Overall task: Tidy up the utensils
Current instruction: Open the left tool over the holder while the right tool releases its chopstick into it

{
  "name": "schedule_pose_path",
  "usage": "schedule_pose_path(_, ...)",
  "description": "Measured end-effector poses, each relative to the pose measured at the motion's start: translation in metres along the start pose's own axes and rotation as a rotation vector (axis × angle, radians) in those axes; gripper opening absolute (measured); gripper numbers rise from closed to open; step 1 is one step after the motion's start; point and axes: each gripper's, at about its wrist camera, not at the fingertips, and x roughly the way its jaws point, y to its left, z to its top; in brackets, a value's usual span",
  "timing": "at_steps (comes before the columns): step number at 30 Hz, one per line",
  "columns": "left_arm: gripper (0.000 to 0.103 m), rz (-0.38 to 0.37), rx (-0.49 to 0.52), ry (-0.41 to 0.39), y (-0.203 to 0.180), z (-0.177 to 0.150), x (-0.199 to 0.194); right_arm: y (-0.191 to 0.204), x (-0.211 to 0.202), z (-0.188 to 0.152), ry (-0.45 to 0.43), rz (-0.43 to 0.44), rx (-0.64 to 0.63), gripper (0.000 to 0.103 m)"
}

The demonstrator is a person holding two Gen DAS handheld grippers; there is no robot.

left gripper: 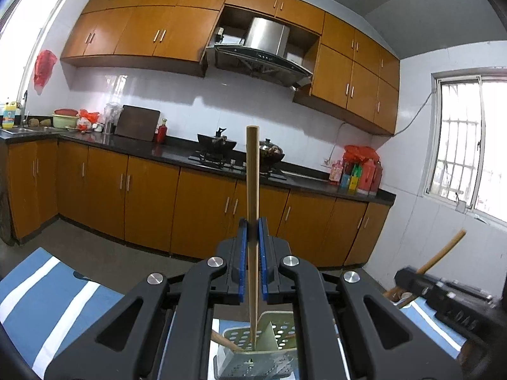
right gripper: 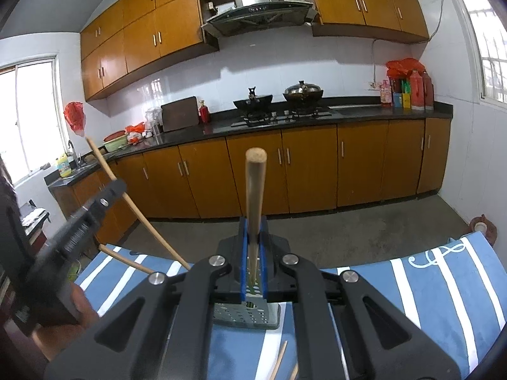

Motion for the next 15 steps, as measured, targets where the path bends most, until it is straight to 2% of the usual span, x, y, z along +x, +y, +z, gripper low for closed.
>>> schedule_pose_path(6,0.007,0.011,0.019,0.057,-0.003,-0.007,0.008,0.008,0.009,0.001,0.05,-0.003,-0.028,0.008)
schedule_pose_path(9,0.009,0.009,0.02,0.07,-0.003,-0.003,0.005,0.008,0.009,0.0,0.052,-0.01,-0.019,0.012)
schedule_pose_path(11,0.023,0.015,0.021,0.067,-0.002,0.001,0.0,0.008,0.005,0.0,0.046,-0.009,-0.01,0.018)
schedule_pose_path(12,0.037,0.019,0.019,0.059,-0.002,0.003,-0.002,0.008,0.003,0.001,0.039,-0.009,-0.008,0.019)
schedule_pose_path(13,0.041,0.022,0.018,0.053,-0.002,0.003,-0.004,0.008,-0.001,0.001,0.03,-0.009,-0.008,0.02)
schedule_pose_path(15,0.041,0.027,0.016,0.044,0.0,0.007,-0.009,0.008,-0.01,0.003,0.012,-0.009,-0.008,0.021)
